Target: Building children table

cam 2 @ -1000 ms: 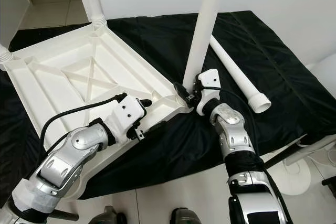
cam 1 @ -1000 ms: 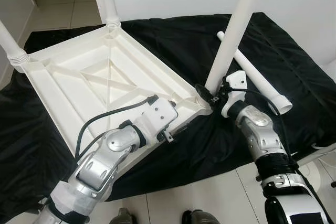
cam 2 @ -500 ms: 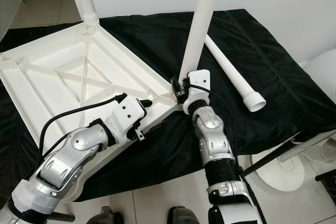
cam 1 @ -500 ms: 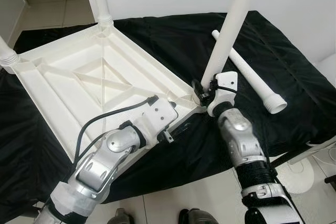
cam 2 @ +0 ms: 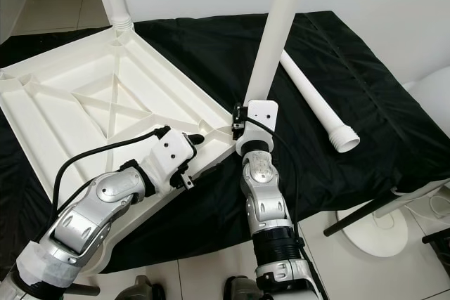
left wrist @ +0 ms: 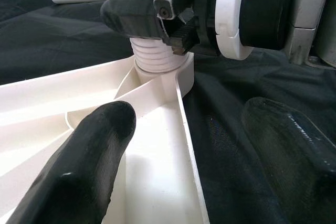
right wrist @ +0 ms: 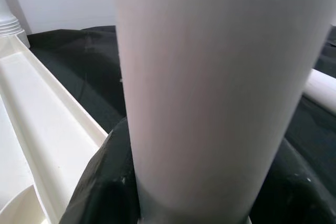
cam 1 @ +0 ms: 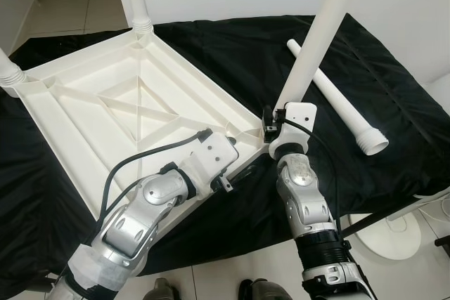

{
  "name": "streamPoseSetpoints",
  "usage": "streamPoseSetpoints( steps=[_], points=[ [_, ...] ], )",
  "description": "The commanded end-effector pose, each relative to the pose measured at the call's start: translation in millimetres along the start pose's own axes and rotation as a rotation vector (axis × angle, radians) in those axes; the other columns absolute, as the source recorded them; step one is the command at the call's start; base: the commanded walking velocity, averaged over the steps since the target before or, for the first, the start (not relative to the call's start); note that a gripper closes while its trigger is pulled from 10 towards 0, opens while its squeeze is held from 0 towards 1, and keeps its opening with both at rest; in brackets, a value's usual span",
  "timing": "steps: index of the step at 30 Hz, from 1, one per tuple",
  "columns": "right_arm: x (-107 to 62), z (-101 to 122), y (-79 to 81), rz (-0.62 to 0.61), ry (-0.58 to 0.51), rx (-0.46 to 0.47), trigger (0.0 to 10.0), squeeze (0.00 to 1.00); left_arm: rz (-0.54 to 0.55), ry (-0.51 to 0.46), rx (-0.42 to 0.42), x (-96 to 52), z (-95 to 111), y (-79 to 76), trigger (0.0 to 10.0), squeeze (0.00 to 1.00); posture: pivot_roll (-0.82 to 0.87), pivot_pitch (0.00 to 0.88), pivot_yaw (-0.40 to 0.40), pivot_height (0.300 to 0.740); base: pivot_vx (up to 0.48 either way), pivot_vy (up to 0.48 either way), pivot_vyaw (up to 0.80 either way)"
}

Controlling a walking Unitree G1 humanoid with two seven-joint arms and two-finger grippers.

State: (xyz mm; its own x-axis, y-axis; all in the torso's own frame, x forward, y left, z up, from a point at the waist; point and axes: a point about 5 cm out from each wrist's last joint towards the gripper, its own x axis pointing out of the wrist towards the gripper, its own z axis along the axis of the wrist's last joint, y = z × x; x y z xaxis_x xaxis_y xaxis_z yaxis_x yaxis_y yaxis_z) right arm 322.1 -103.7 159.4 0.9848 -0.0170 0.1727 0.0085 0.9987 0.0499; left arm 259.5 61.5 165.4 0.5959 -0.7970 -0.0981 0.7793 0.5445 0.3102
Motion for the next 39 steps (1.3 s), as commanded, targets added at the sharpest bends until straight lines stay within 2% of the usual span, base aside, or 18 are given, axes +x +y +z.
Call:
streamPoseSetpoints(
  steps=[1, 10, 11, 12, 13, 14, 16, 18, 19, 21, 22, 23, 25, 30, 33, 39],
  points=[
    [-2.5, -4.7, -4.9, -0.008, 0.021, 0.006, 10.0, 1.0, -0.071, -0.002, 0.0, 0.5, 0.4, -5.3, 10.0, 0.0, -0.06, 0.079, -0.01, 0.74, 0.0, 0.0, 0.0],
    [-1.9, 1.2, -14.7, 0.03, -0.034, 0.013, 10.0, 1.0, -0.076, -0.002, 0.003, 0.8, 0.3, -5.2, 10.0, 0.0, -0.06, 0.064, -0.006, 0.74, 0.0, 0.0, 0.0],
    [-1.6, 1.1, -20.2, 0.051, -0.041, 0.007, 10.0, 1.0, -0.078, -0.002, 0.003, 0.8, 0.2, -5.6, 10.0, 0.0, -0.06, 0.064, -0.006, 0.74, 0.0, 0.0, 0.0],
    [-1.4, -0.2, -26.5, 0.099, -0.039, -0.001, 10.0, 0.29, -0.08, -0.001, 0.003, 0.8, 0.1, -6.2, 10.0, 0.0, -0.06, 0.061, -0.004, 0.74, 0.0, 0.0, 0.0],
    [-1.4, -0.2, -26.5, 0.099, -0.039, -0.001, 10.0, 0.29, -0.08, -0.001, 0.003, 0.8, 0.1, -6.2, 10.0, 0.0, -0.06, 0.061, -0.004, 0.74, 0.0, 0.0, 0.0],
    [-1.1, -1.0, -32.4, 0.132, -0.037, 0.003, 10.0, 0.0, -0.082, -0.001, 0.003, 0.9, -0.1, -6.6, 10.0, 0.0, -0.06, 0.059, -0.003, 0.74, 0.0, 0.0, 0.0],
    [-1.1, -1.0, -32.4, 0.132, -0.037, 0.003, 10.0, 0.0, -0.082, -0.001, 0.003, 0.9, -0.1, -6.6, 10.0, 0.0, -0.06, 0.059, -0.003, 0.74, 0.0, 0.0, 0.0],
    [0.6, -4.4, -44.3, 0.231, -0.011, -0.033, 10.0, 0.0, -0.088, 0.0, 0.005, 1.4, -0.4, -7.0, 10.0, 0.0, -0.07, 0.057, 0.002, 0.74, 0.0, 0.0, 0.0],
    [0.6, -4.4, -44.3, 0.231, -0.011, -0.033, 10.0, 0.0, -0.088, 0.0, 0.005, 1.4, -0.4, -7.0, 10.0, 0.0, -0.07, 0.057, 0.002, 0.74, 0.0, 0.0, 0.0],
    [2.0, -7.7, -50.0, 0.349, 0.019, -0.072, 10.0, 0.0, -0.091, -0.001, 0.006, 2.2, -0.2, -6.3, 10.0, 0.0, -0.07, 0.055, 0.008, 0.74, 0.0, 0.0, 0.0],
    [2.0, -7.7, -50.0, 0.349, 0.019, -0.072, 10.0, 0.0, -0.091, -0.001, 0.006, 2.2, -0.2, -6.3, 10.0, 0.0, -0.07, 0.055, 0.008, 0.74, 0.0, 0.0, 0.0],
    [3.6, -8.5, -51.9, 0.414, 0.034, -0.088, 10.0, 0.0, -0.094, -0.002, 0.008, 2.5, 0.1, -6.2, 10.0, 0.0, -0.07, 0.054, 0.011, 0.74, 0.0, 0.0, 0.0],
    [5.8, -7.8, -53.5, 0.463, 0.035, -0.113, 10.0, 0.0, -0.095, -0.002, 0.01, 2.8, 0.4, -5.9, 10.0, 0.0, -0.07, 0.054, 0.013, 0.74, 0.0, 0.0, 0.0],
    [10.4, -6.8, -54.8, 0.551, 0.052, -0.14, 10.0, 0.0, -0.097, -0.003, 0.013, 3.5, 1.1, -5.2, 10.0, 0.0, -0.07, 0.053, 0.015, 0.74, 0.0, 0.0, 0.0],
    [19.4, -5.3, -52.7, 0.636, 0.06, -0.211, 10.0, 0.0, -0.099, -0.002, 0.008, 3.7, 1.1, -5.7, 10.0, 0.0, -0.07, 0.053, 0.016, 0.74, 0.0, 0.0, 0.0],
    [26.4, -3.0, -52.0, 0.691, 0.063, -0.234, 10.0, 0.0, -0.104, 0.009, 0.002, 4.5, -2.0, -8.3, 10.0, 0.0, -0.06, 0.056, 0.017, 0.74, 0.0, 0.0, 0.0]
  ],
)
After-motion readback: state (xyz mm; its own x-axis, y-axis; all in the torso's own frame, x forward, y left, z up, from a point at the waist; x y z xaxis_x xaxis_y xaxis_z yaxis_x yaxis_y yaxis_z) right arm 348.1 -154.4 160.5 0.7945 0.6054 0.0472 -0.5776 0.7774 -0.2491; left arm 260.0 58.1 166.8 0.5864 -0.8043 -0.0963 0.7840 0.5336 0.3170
